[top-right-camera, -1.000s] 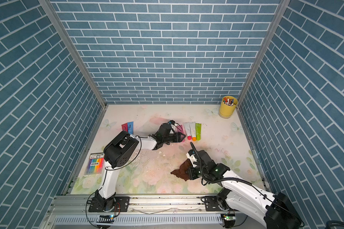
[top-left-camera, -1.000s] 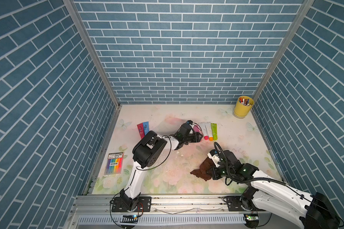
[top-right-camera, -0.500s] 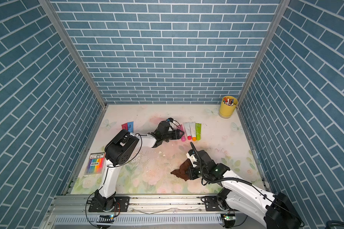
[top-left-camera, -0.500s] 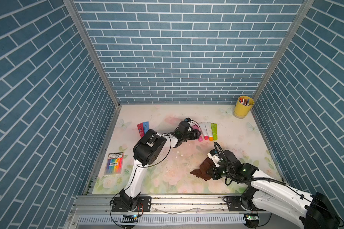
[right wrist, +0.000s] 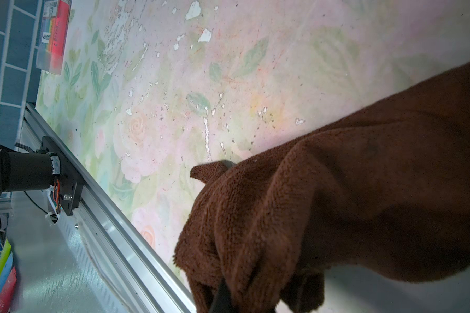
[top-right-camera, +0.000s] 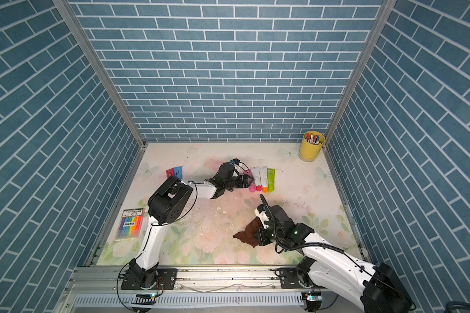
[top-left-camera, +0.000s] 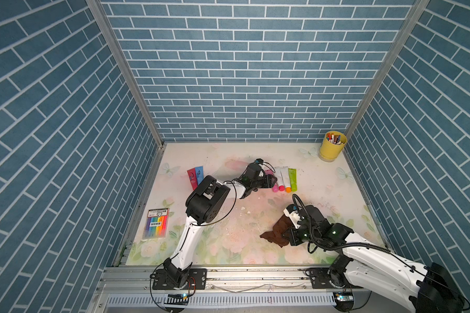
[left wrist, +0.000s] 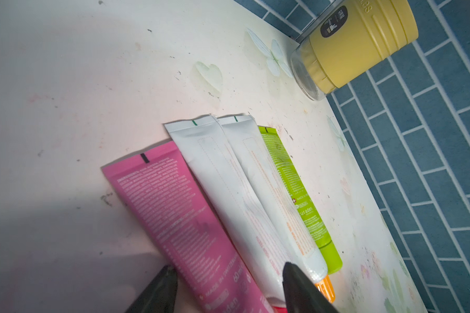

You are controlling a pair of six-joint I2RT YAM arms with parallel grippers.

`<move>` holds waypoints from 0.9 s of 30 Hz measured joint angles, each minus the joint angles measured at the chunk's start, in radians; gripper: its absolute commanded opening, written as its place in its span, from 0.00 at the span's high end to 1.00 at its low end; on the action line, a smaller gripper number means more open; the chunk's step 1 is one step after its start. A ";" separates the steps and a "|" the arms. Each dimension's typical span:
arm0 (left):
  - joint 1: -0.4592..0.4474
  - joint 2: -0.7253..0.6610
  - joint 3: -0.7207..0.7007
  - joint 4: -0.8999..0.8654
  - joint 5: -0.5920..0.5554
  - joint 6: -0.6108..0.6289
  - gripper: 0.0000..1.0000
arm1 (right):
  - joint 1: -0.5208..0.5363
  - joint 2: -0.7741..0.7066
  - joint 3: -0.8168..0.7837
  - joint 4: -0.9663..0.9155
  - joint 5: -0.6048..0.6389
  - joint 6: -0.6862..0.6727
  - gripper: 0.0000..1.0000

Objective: Wipe the surface of the toothpaste tube
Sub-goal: Move the toothpaste to the center of the board.

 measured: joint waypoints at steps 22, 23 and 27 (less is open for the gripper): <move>-0.011 -0.259 -0.205 -0.149 -0.212 0.076 0.22 | 0.000 -0.021 0.000 0.000 0.014 0.000 1.00; -0.011 -0.299 -0.224 -0.166 -0.240 0.086 0.22 | 0.000 -0.023 0.000 0.000 0.015 0.000 1.00; -0.011 -0.477 -0.313 -0.208 -0.368 0.113 0.23 | 0.000 -0.031 0.000 -0.002 0.029 0.000 1.00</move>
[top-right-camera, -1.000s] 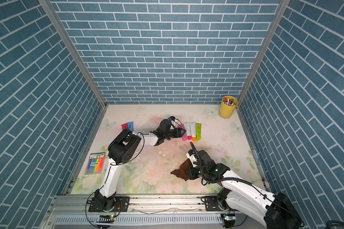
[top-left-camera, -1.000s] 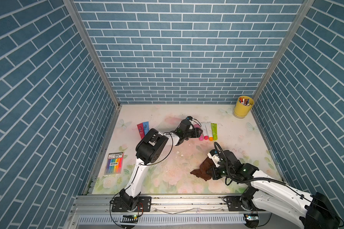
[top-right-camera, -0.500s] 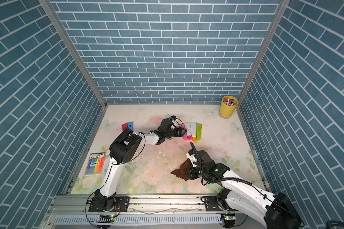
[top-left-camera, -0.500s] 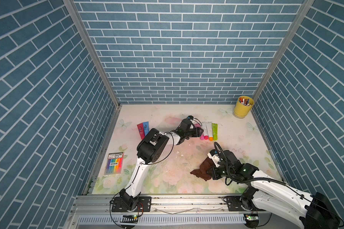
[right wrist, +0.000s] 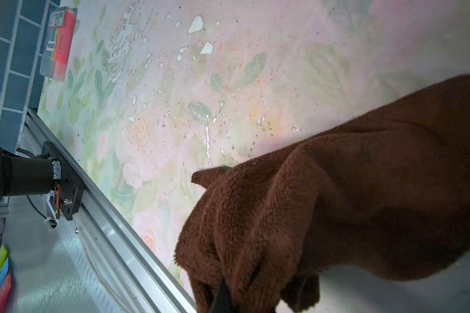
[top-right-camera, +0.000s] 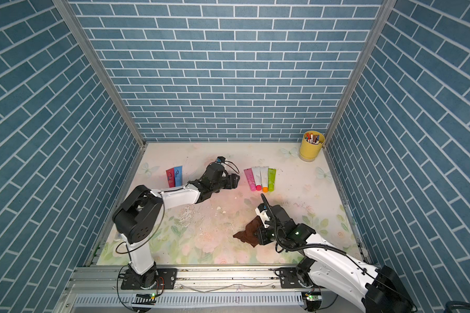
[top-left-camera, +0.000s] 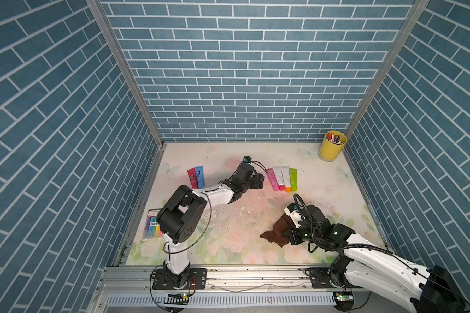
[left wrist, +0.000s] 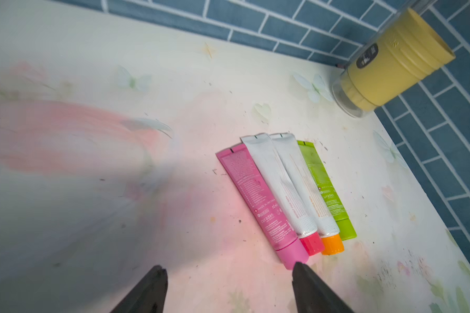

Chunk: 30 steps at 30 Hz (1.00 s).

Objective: Wipe the surface of the toothpaste tube
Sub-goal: Move the toothpaste to the center of the board.

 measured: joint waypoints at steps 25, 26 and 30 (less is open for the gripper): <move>0.387 -0.202 -0.151 -0.333 -0.301 0.123 0.42 | 0.000 -0.049 0.000 -0.023 0.065 0.000 1.00; 0.403 -0.176 -0.140 -0.331 -0.287 0.126 0.44 | 0.000 -0.049 0.000 -0.023 0.065 0.000 1.00; 0.439 -0.095 -0.108 -0.327 -0.240 0.138 0.46 | 0.000 -0.049 0.000 -0.023 0.064 0.000 1.00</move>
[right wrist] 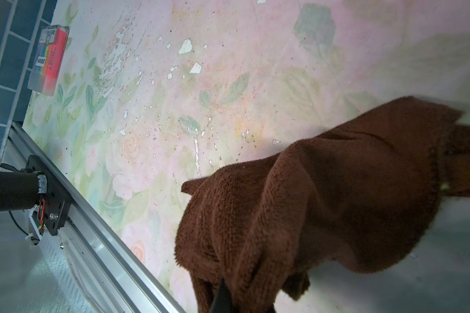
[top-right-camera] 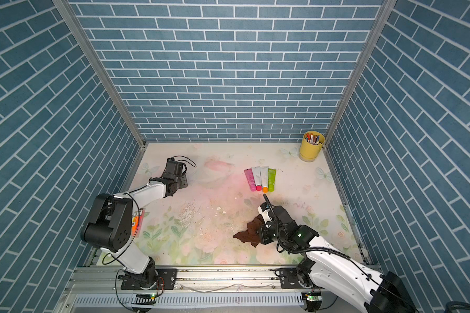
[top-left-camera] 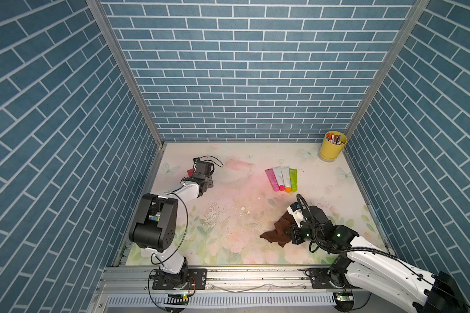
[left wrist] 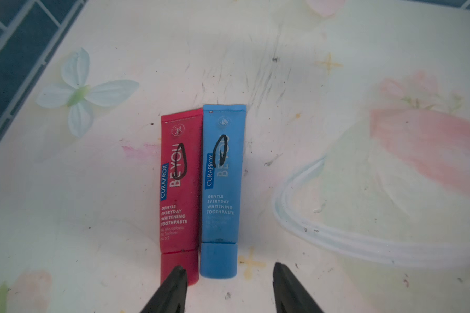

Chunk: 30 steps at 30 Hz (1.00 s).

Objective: Wipe the surface of the toothpaste tube
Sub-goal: Move the toothpaste to the center of the board.

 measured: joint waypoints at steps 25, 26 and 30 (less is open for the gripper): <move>0.043 0.192 0.086 0.046 0.099 0.027 0.68 | 0.000 0.018 0.000 0.000 -0.004 0.000 1.00; 0.043 0.192 0.085 0.047 0.102 0.028 0.74 | 0.000 0.018 0.000 0.000 -0.003 0.000 1.00; 0.035 0.186 0.072 0.061 0.119 0.033 0.82 | 0.000 0.012 0.000 -0.005 0.013 0.000 1.00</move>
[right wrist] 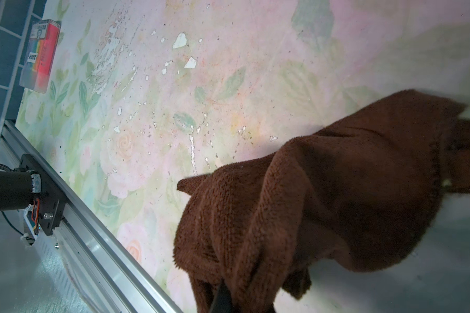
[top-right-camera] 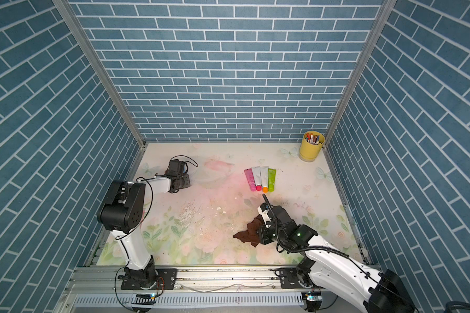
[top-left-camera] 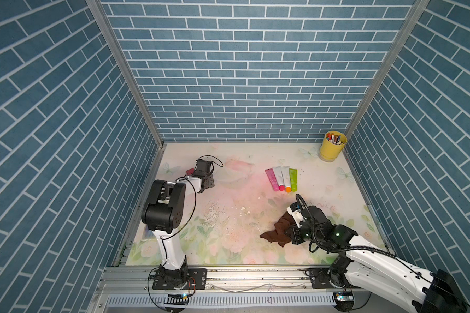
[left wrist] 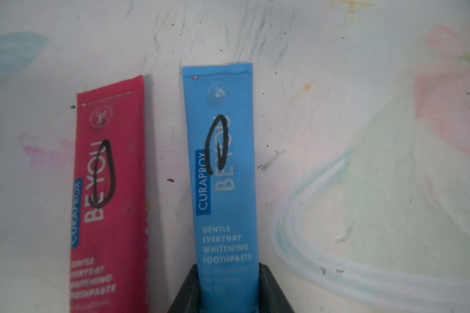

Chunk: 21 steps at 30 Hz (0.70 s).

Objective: Wipe the surface of the toothpaste tube
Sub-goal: Move the toothpaste to the center of the board.

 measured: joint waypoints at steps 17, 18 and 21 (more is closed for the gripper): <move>-0.664 -0.262 -0.181 0.000 0.034 0.034 0.88 | -0.197 -0.040 0.110 -0.123 0.097 0.002 1.00; -0.698 -0.262 -0.188 0.002 0.036 0.040 0.87 | -0.198 -0.036 0.124 -0.130 0.098 0.000 1.00; -0.772 -0.262 -0.209 0.001 0.037 0.052 0.87 | -0.199 -0.026 0.156 -0.143 0.104 -0.001 1.00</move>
